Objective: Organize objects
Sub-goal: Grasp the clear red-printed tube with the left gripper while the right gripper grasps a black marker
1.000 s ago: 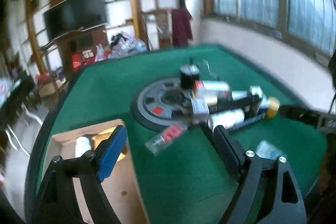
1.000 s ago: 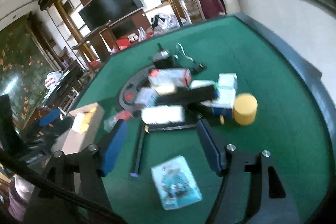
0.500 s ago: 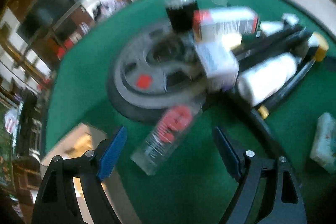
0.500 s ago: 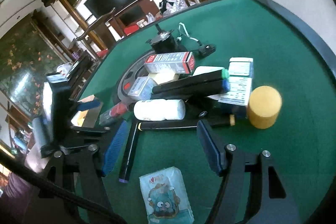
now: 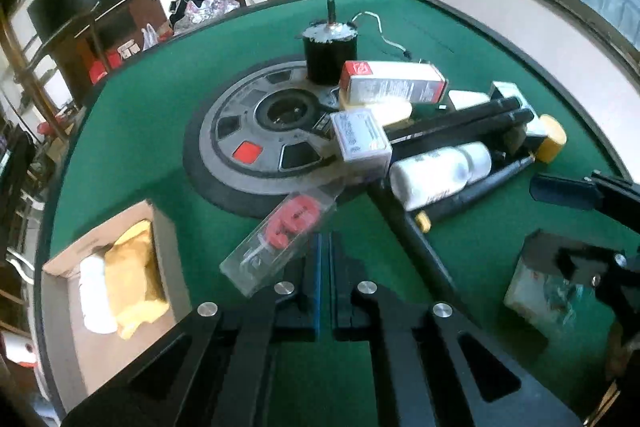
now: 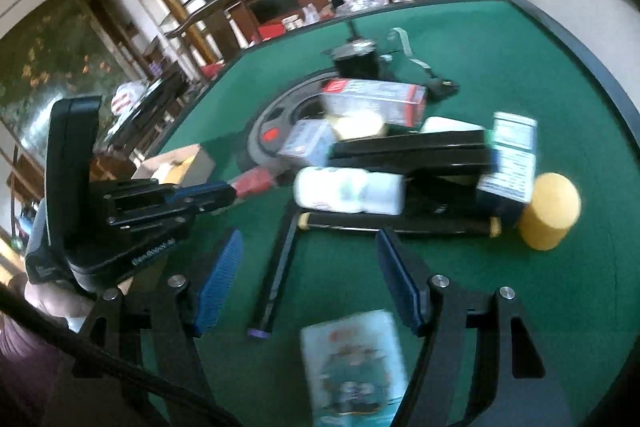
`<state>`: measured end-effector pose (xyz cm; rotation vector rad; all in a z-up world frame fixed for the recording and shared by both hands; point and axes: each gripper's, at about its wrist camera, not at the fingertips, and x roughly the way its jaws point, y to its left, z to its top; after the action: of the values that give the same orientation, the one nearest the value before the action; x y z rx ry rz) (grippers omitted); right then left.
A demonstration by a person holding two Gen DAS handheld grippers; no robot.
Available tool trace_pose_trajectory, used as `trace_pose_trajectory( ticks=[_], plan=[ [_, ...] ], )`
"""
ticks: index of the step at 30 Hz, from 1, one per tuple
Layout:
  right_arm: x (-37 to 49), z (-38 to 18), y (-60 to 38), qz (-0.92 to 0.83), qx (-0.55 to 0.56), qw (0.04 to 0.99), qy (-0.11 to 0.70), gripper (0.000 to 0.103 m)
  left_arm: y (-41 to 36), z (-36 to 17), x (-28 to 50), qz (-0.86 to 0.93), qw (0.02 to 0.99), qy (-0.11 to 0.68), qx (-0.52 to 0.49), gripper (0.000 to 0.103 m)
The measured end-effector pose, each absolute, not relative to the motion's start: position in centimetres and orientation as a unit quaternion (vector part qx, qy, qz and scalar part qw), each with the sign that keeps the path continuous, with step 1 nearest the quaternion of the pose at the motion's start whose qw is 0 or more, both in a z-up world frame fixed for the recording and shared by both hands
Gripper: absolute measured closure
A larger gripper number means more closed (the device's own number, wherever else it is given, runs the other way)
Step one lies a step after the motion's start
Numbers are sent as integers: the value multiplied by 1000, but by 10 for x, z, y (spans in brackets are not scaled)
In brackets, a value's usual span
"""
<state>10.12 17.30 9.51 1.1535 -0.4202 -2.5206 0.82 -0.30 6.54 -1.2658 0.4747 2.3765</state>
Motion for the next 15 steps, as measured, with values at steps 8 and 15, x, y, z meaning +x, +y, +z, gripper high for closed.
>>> trace_pose_trajectory(
  ticks=[8,15],
  plan=[
    [104,99,152,-884,416,169,-131,35,-15,63,-32,851,206,203,-439,43],
    [98,96,157,-882,420,163,-134,35,-5,36,-48,827,194,253,-462,42]
  ],
)
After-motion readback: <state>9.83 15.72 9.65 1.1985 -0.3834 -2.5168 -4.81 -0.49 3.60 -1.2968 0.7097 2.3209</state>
